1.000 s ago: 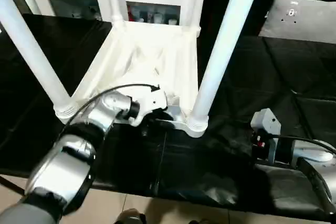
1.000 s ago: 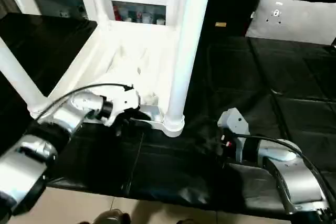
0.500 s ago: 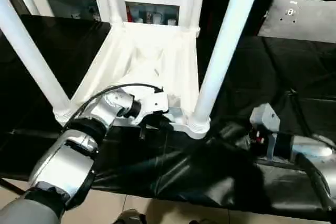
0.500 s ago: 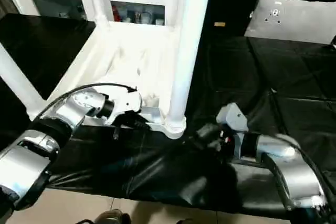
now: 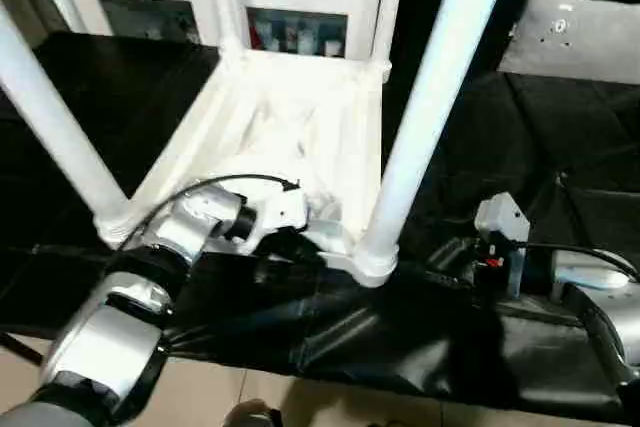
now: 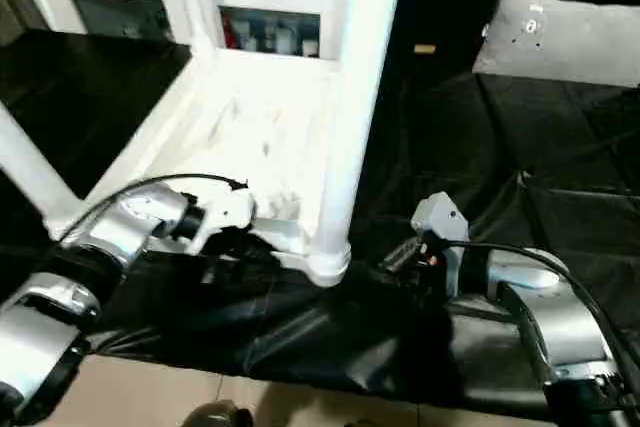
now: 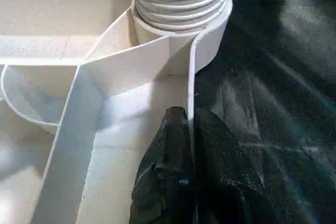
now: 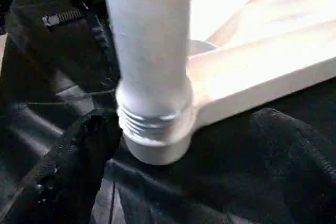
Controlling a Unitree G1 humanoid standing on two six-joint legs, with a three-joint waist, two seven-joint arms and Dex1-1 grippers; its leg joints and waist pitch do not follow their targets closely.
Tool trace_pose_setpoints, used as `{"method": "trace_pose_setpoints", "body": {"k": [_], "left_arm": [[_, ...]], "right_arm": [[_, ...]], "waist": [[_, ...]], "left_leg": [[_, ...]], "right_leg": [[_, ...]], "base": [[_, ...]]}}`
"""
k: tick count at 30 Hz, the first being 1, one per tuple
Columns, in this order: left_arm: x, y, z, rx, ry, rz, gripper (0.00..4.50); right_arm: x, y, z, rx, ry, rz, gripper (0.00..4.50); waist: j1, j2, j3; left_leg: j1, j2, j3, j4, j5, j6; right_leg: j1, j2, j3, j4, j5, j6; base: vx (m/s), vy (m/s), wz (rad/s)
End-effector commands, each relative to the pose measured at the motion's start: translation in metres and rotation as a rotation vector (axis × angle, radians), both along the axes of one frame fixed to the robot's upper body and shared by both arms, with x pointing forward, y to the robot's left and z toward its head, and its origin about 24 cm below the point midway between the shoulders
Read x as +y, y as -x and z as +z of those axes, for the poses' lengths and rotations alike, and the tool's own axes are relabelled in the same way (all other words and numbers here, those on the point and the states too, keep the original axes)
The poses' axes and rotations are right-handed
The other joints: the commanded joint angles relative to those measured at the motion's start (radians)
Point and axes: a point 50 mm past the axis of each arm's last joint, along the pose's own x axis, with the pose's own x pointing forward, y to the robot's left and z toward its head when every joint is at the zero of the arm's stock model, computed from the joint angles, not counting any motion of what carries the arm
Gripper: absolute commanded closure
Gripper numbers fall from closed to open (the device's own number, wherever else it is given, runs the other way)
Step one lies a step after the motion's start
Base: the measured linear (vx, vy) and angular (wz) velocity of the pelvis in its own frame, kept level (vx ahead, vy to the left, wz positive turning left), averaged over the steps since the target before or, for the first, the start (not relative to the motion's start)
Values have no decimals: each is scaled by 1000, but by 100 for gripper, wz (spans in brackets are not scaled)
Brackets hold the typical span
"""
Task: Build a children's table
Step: Rotate leg to tighten
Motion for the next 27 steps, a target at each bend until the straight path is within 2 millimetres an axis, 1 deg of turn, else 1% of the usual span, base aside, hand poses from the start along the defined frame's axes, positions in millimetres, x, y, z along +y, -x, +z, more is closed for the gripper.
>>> {"method": "trace_pose_setpoints", "body": {"k": [1, 3, 4, 6, 7, 9, 10, 11, 13, 16, 17, 19, 20, 21, 22, 23, 27], "left_arm": [[4, 2, -6, 31, 50, 66, 405], [5, 3, -7, 36, 41, 63, 384], [6, 4, -7, 30, 32, 64, 363], [6, 4, -8, 19, 22, 69, 357], [7, 3, -9, 14, 12, 72, 357], [8, 4, -10, 28, -2, 66, 357], [10, 5, -11, 35, -16, 59, 373], [10, 5, -11, 35, -18, 59, 373], [13, 6, -12, 29, -41, 54, 394], [14, 5, -13, 19, -55, 63, 401], [14, 5, -13, 20, -56, 64, 423], [14, 5, -13, 23, -55, 61, 436], [14, 6, -13, 26, -55, 57, 436], [14, 5, -13, 21, -58, 56, 442], [14, 5, -13, 14, -64, 54, 447], [14, 5, -13, 14, -65, 53, 447], [12, 6, -10, -24, -63, 17, 447]], "right_arm": [[2, 0, 2, -9, 2, 14, 0], [2, 0, 2, -9, 0, 16, 0], [2, 0, 2, -9, -1, 19, 0], [3, 0, 1, -9, -1, 19, 0], [3, 1, 1, -9, -2, 19, 0], [3, 1, 1, -10, -3, 17, 0], [3, 1, 1, -10, -3, 17, 0], [3, 1, 1, -10, -3, 17, 0], [3, 1, 1, -11, -4, 16, 0], [4, 1, 1, -11, -5, 18, 0], [4, 1, 1, -11, -6, 18, 0], [5, 1, 0, -12, -7, 20, 0], [5, 0, 1, -14, -8, 19, 0], [6, -1, 1, -18, -11, 19, 0], [7, -3, 2, -25, -17, 17, 0], [7, -3, 2, -26, -18, 17, 0], [12, -9, 4, -42, -31, 58, 0]], "waist": [[4, -23, -70], [4, -17, -71], [4, -15, -71], [5, -17, -71], [5, -15, -72], [6, -15, -72], [6, -14, -72], [6, -14, -72], [5, -14, -71], [5, -15, -70], [5, -14, -70], [4, -14, -69], [3, -12, -70], [2, -12, -70], [1, -11, -70], [0, -11, -72], [0, -7, -74]], "left_leg": [[11, 58, -32, -61, -162, 51], [12, 59, -32, -61, -164, 49], [12, 60, -32, -61, -166, 49], [13, 59, -32, -62, -171, 50], [13, 59, -32, -61, -172, 49], [12, 59, -33, -62, -170, 48], [12, 59, -33, -63, -170, 48], [12, 59, -33, -63, -170, 48], [12, 59, -34, -64, -174, 46], [12, 58, -33, -64, -178, 45], [13, 58, -34, -64, -182, 43], [13, 59, -34, -65, -188, 41], [13, 60, -36, -67, -193, 39], [12, 60, -36, -67, -191, 38], [8, 60, -38, -69, -188, 37], [13, 60, -36, -67, -194, 35], [14, 61, -34, -64, -192, 34]], "right_leg": [[47, -115, 40, -90, -288, -175], [44, -116, 41, -92, -299, -173], [43, -114, 42, -92, -293, -174], [42, -112, 41, -92, -290, -172], [42, -113, 42, -93, -288, -170], [43, -113, 41, -92, -282, -169], [42, -112, 41, -92, -280, -169], [43, -112, 41, -92, -278, -168], [43, -113, 41, -93, -289, -166], [42, -113, 42, -96, -307, -161], [42, -114, 42, -96, -317, -161], [41, -114, 41, -97, -332, -157], [41, -114, 41, -98, -335, -158], [42, -115, 42, -97, -330, -159], [44, -115, 40, -95, -321, -159], [42, -115, 41, -96, -315, -162], [41, -116, 42, -93, -283, -179]], "base": [[0, 0, 0], [0, 0, 0], [0, 0, 0], [0, 0, 0], [0, 0, 0], [0, 0, 0], [0, 0, 0], [0, 0, 0], [0, 0, 0], [0, 0, 0], [0, 0, 0], [0, 0, 0], [0, 0, 0], [0, 0, 0], [0, 0, 0], [0, 0, 0], [0, 0, 0]]}}
